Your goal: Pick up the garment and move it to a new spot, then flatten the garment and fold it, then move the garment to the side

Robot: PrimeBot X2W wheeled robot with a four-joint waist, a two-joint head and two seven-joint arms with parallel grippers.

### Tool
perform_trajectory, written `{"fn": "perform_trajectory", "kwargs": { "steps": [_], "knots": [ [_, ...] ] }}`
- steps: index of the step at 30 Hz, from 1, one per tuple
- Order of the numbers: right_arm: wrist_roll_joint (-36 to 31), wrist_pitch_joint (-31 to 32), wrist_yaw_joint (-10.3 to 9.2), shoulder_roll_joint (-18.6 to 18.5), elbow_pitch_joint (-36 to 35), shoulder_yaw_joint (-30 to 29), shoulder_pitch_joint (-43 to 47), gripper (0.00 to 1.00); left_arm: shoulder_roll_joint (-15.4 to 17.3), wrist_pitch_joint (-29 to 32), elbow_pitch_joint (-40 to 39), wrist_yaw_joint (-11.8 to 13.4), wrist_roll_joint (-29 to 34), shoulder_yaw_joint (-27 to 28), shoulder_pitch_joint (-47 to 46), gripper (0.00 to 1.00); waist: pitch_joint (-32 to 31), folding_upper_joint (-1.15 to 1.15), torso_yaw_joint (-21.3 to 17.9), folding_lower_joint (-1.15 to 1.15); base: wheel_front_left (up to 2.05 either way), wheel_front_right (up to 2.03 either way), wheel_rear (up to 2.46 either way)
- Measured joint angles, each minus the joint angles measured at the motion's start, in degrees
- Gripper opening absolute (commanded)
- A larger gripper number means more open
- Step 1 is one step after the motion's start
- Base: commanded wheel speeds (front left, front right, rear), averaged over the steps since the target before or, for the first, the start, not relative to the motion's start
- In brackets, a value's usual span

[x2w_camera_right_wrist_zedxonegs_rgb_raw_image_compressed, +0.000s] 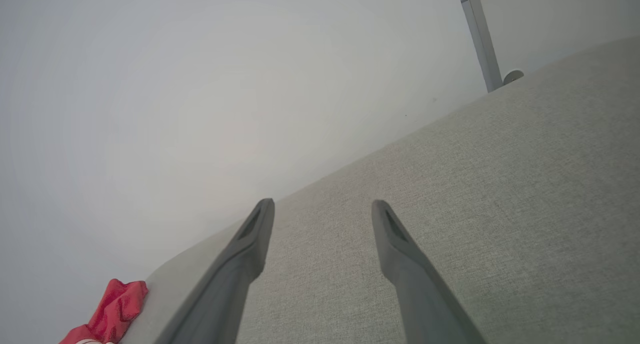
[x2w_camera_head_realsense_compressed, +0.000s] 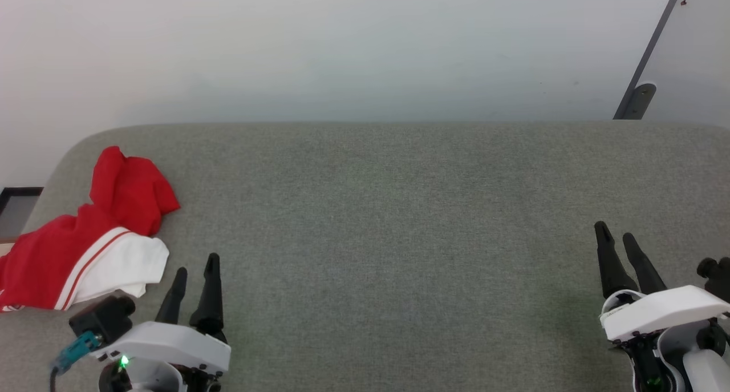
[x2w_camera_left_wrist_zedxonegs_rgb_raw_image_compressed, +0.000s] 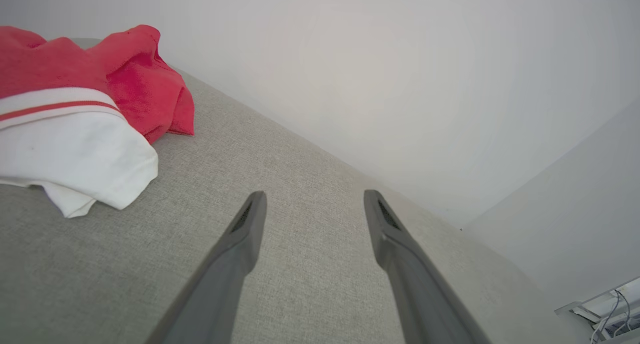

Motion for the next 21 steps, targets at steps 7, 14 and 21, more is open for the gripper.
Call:
{"fn": "perform_trajectory", "kwargs": {
  "steps": [7,14,21],
  "knots": [
    [-7.6,-1.1,0.00,-0.7,1.3,0.8,-0.8,1.00,0.9,-1.1,0.1,1.3,5.1,-1.5,-0.4,1.00,-0.1,0.00,0.2,0.00,0.00,0.00,0.00],
    [-13.6,-2.3,0.00,-0.8,3.5,0.8,-2.0,1.00,1.2,-2.3,1.3,1.7,8.7,-2.4,-0.4,1.00,-0.4,0.00,0.3,0.00,0.00,0.00,0.00],
    [-18.7,-3.4,0.00,-0.7,5.0,0.5,-2.9,1.00,1.3,-3.3,2.5,1.6,11.6,-2.6,-0.5,1.00,-0.7,0.00,0.4,0.00,0.00,0.00,0.00]
  ]
}}
